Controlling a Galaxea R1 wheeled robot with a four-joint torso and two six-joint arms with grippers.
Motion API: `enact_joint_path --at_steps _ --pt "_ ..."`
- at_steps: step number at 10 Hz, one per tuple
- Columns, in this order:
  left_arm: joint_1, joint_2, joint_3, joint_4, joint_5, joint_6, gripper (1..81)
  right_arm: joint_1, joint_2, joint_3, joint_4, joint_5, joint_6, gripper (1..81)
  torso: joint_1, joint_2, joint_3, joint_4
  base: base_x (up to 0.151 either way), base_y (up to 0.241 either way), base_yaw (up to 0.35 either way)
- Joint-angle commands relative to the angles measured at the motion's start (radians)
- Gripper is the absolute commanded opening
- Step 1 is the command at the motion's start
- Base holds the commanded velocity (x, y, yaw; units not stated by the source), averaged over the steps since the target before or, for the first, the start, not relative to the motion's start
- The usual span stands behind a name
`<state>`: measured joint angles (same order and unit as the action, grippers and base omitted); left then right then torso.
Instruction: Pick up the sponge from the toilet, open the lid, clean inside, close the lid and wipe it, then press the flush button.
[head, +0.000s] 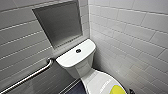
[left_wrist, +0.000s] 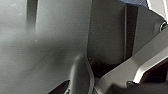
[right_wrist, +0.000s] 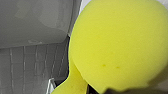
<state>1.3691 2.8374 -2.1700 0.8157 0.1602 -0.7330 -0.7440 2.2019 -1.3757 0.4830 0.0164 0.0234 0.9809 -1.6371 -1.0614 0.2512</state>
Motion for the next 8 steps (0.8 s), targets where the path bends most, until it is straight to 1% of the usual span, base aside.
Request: enact_joint_path --at_steps 1,2,4,5,7,8 --pt "-0.012 -0.01 0.013 0.005 0.053 0.004 81.1 0.224 0.089 -0.077 0.025 -0.208 0.003 1.0 0.0 0.0 0.0 0.0 0.0 0.0 0.0" --pt "-0.012 -0.01 0.013 0.005 0.051 0.004 81.1 0.252 0.156 -0.15 0.025 -0.246 0.003 1.0 0.0 0.0 0.0 0.0 0.0 0.0 0.0" --pt "-0.012 -0.01 0.013 0.003 0.051 0.004 81.1 0.292 0.323 -0.378 0.023 -0.338 0.004 1.0 0.0 0.0 0.0 0.0 0.0 0.0 0.0" --pt "-0.011 -0.01 0.013 0.005 0.051 0.004 81.1 0.304 0.394 -0.49 0.019 -0.371 0.004 1.0 0.0 0.0 0.0 0.0 0.0 0.0 0.0" --pt "-0.012 -0.001 -0.002 0.003 0.053 0.004 81.1 0.327 0.517 -0.67 0.006 -0.421 0.003 1.0 0.0 0.0 0.0 0.0 0.0 0.0 0.0" --pt "-0.012 0.01 -0.023 0.002 0.053 0.004 81.1 0.329 0.559 -0.721 -0.013 -0.429 0.003 1.0 0.0 0.0 0.0 0.0 0.0 0.0 0.0"
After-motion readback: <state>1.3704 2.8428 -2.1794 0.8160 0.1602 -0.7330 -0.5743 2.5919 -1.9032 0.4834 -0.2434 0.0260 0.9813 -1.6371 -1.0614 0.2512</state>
